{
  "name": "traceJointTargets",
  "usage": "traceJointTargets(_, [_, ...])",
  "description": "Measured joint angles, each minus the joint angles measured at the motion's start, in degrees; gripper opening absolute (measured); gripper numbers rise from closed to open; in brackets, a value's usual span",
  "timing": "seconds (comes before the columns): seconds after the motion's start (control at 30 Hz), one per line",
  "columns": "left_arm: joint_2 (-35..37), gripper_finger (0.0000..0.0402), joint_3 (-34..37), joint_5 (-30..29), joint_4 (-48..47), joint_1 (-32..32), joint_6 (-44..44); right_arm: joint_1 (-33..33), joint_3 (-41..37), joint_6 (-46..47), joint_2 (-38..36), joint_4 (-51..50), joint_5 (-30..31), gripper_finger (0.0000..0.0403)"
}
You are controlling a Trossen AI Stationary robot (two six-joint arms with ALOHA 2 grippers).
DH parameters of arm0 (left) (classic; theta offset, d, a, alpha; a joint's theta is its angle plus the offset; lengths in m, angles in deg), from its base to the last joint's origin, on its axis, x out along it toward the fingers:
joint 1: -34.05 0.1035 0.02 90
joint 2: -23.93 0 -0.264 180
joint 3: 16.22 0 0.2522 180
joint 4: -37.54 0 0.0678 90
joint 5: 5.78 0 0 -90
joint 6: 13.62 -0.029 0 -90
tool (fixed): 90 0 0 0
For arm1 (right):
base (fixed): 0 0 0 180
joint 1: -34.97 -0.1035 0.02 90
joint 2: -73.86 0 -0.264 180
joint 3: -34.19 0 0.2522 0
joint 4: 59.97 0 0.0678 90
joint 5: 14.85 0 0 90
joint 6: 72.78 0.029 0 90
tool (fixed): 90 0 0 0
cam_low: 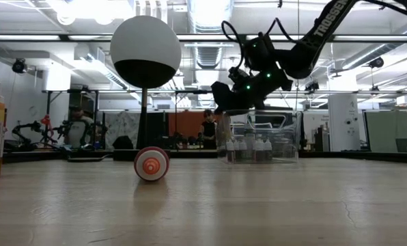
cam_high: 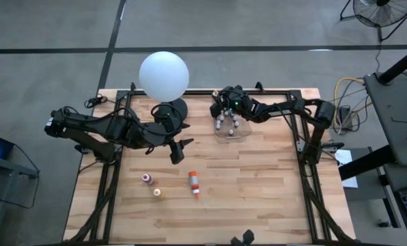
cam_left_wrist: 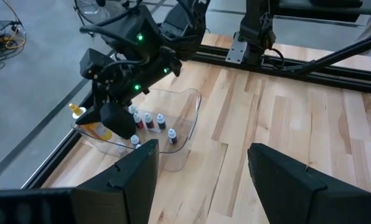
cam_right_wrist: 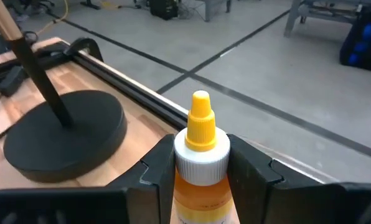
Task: Pick & Place food coloring
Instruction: Put the large yellow food coloring bottle into the transparent bin, then put the large orange food coloring bottle into the transparent bin
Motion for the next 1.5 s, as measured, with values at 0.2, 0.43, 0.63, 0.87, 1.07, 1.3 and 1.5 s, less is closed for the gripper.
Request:
traceJointTargets(0.2, [0.00,0.0218,0.00,0.00,0.02,0.02,-0.06,0.02,0.00,-0.02,2.37,1.55,-0.06,0.0107])
traceJointTargets(0.43, [0.00,0.0218,0.00,0.00,0.03,0.02,-0.11,0.02,-0.24,-1.91,2.67,1.81,-0.07,0.0107])
traceJointTargets(0.63, [0.00,0.0218,0.00,0.00,0.04,0.08,-0.15,0.08,-0.24,-1.92,2.67,1.75,-0.09,0.0110])
traceJointTargets(0.87, [0.00,0.0218,0.00,0.00,0.04,0.13,-0.20,0.79,-0.24,-0.57,2.67,1.16,0.03,0.0147])
traceJointTargets(1.07, [0.00,0.0218,0.00,0.00,0.04,0.13,-0.26,0.87,-0.24,-0.18,2.67,0.96,0.04,0.0149])
traceJointTargets(1.3, [0.00,0.0218,0.00,0.00,0.04,0.13,-0.26,0.85,-0.24,-0.83,2.24,0.89,-0.22,0.0136])
traceJointTargets(1.5, [0.06,0.0218,0.00,0.00,0.05,0.14,-0.26,0.31,-0.22,-5.30,-3.70,1.07,-0.46,0.0135])
